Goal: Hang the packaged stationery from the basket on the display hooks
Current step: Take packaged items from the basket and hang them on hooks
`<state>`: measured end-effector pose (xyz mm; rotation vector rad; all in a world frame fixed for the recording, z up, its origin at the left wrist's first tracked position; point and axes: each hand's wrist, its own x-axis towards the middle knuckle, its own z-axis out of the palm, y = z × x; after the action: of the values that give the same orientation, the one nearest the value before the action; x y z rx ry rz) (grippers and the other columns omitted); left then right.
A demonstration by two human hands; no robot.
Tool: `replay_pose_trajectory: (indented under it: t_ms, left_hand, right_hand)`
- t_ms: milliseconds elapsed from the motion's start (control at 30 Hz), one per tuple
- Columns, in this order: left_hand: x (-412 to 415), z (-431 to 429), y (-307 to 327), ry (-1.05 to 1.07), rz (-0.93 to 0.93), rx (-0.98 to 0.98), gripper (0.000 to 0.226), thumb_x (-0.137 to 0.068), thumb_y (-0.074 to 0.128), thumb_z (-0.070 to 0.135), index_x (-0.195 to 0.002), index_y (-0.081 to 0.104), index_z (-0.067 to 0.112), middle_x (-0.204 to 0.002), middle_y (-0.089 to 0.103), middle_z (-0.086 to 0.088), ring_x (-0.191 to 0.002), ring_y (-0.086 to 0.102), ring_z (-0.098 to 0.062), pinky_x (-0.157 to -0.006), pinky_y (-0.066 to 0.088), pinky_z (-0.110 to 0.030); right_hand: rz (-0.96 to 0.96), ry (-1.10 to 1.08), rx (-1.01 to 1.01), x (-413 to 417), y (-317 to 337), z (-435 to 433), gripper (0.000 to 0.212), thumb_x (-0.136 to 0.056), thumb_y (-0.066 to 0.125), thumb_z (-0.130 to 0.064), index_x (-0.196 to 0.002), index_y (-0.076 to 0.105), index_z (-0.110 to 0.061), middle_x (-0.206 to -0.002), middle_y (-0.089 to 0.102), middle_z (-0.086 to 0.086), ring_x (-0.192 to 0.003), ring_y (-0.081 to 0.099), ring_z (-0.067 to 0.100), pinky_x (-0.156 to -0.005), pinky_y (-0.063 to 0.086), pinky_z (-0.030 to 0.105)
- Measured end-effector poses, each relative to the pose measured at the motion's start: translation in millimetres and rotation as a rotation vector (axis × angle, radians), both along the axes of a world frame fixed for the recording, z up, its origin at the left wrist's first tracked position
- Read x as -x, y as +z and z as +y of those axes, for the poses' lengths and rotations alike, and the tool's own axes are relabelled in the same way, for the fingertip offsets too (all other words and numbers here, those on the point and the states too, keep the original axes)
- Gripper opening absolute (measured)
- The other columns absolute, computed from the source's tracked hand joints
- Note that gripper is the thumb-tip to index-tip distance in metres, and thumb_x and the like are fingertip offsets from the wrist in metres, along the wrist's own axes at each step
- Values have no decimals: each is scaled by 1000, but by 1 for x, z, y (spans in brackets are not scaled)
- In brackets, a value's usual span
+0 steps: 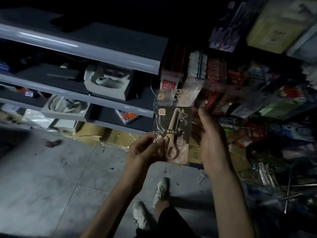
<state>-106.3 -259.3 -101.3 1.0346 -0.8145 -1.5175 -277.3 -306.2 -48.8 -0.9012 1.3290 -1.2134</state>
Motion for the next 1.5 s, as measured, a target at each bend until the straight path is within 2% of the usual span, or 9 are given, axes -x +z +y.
replay_pose_trajectory:
  t_ms: [100,267,400,500,800,967,1167,1333,1500]
  left_hand:
    - [6,8,0,-52,81,-44,29,-95,66,23,-111,69,-1,-105,67,-23,-94,65,-34,-86,59,-47]
    - [16,1,13,-211,-71,-24,31,-100,67,31,-117,72,6,-114,73,-22,-108,69,-45,-96,61,-47]
    - [20,-30,47,-220,-234,136,37,-97,64,38,-129,70,21,-123,75,-2,-115,73,-22,-98,60,-38]
    - [31,-58,78,-158,-205,236,37,-100,67,33,-134,67,20,-126,75,1,-118,71,-18,-96,60,-33]
    - [78,-127,134,-108,-307,427,13,-94,69,9,-102,75,0,-101,79,-13,-96,77,-27,-81,64,-34]
    - [93,-153,144,-127,-354,399,14,-96,69,9,-103,75,-3,-99,80,-13,-92,78,-20,-75,60,-23]
    - [99,-192,162,-88,-419,403,26,-97,72,16,-123,71,15,-108,80,-6,-101,77,-26,-91,62,-46]
    - [101,-226,186,8,-406,417,35,-98,71,12,-133,67,14,-106,80,-5,-98,78,-20,-87,63,-33]
    - [103,-227,191,-132,-450,402,22,-99,68,19,-119,73,12,-110,79,-11,-100,76,-23,-92,60,-40]
  right_hand:
    - [76,23,85,-2,8,10,38,-94,62,-58,-120,74,-33,-123,74,-11,-120,66,11,-106,47,44]
    - [24,-158,258,5,21,7,12,-96,71,-18,-105,77,-13,-104,79,0,-103,73,13,-89,55,25]
    - [38,-211,327,26,31,1,10,-96,71,-20,-104,77,-18,-103,79,-1,-102,73,16,-88,57,29]
    - [51,-218,351,44,40,-2,14,-96,70,-23,-106,77,-16,-104,78,0,-103,73,17,-88,56,32]
    - [74,-139,471,86,78,-48,11,-96,69,-21,-101,77,-14,-96,78,-3,-94,73,10,-79,54,17]
    - [86,-149,539,100,80,-83,15,-94,70,-22,-102,77,-12,-98,78,0,-96,73,12,-81,55,19]
    - [141,-155,507,129,75,-98,9,-96,70,-19,-99,78,-17,-94,78,-3,-92,73,10,-79,53,17]
    - [194,-197,520,150,65,-106,9,-97,68,-19,-98,77,-19,-93,77,-1,-91,72,13,-78,53,17]
    - [202,-210,505,148,57,-115,8,-97,68,-17,-98,75,-15,-94,77,0,-94,72,15,-77,53,15]
